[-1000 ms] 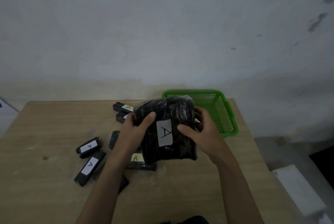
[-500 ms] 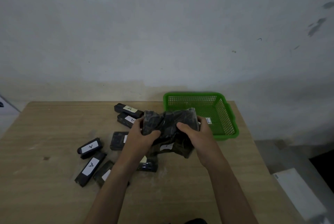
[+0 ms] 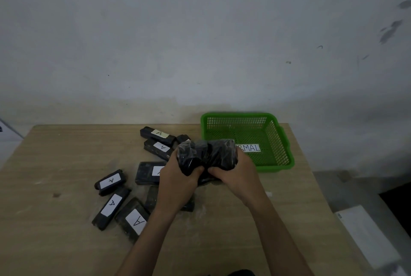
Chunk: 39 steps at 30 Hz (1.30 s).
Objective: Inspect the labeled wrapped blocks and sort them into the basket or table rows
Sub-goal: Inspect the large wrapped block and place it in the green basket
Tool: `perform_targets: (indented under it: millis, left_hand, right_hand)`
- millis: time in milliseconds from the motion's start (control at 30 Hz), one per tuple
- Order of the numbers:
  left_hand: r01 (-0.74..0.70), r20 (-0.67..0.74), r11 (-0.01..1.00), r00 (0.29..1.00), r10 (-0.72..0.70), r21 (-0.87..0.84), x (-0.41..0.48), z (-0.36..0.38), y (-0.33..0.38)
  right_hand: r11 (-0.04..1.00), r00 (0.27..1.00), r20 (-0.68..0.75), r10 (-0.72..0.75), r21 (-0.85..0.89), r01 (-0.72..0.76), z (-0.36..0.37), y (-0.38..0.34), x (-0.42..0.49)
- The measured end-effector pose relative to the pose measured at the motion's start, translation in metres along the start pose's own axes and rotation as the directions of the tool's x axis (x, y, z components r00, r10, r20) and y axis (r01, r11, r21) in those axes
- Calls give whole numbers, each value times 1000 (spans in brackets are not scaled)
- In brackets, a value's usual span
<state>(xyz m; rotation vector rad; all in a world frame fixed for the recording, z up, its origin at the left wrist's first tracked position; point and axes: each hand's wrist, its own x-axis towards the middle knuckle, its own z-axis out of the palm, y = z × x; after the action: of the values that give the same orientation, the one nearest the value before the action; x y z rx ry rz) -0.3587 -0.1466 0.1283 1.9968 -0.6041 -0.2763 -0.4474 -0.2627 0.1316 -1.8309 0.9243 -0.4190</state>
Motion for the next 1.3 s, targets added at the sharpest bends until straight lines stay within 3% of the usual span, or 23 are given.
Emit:
perform_targets:
  millis: [200,367,500,800,900,1000,1133,1300]
  left_hand:
    - [-93,-63,995,993,96,39,-2,-3,5]
    - [-53,-35,998,998,54,38,3,-3,2]
    - [-64,-14,996,998,65,64,3,-7,0]
    - [60,-21,997,998,-59,50,-6,-5,-13]
    - [213,89,952,976,-198,-218,-10,-9,-14]
    - [358,148,790,932,-330,-498,-11,-8,-17]
    - [345,87,778,931,-353,-525,-10,-9,-18]
    - [297,154,808,955,-254,-510,-8,-11,-18]
  right_hand:
    - [998,996,-57,-62,-16,61,0,0,-2]
    - [989,984,-128,-124,-91,113,4,3,-5]
    - [991,988,-95,-120,-70,114,1,3,-6]
    - [969,984,-31,-175,-181,166,0,8,-11]
    - [989,989,92,-118,-75,125,-5,4,-10]
    - [998,993,110,-39,62,32,-3,2,-13]
    - [965,993,56,107,235,-117,6,3,-15]
    - [882,961,36,276,388,-268,11,10,-11]
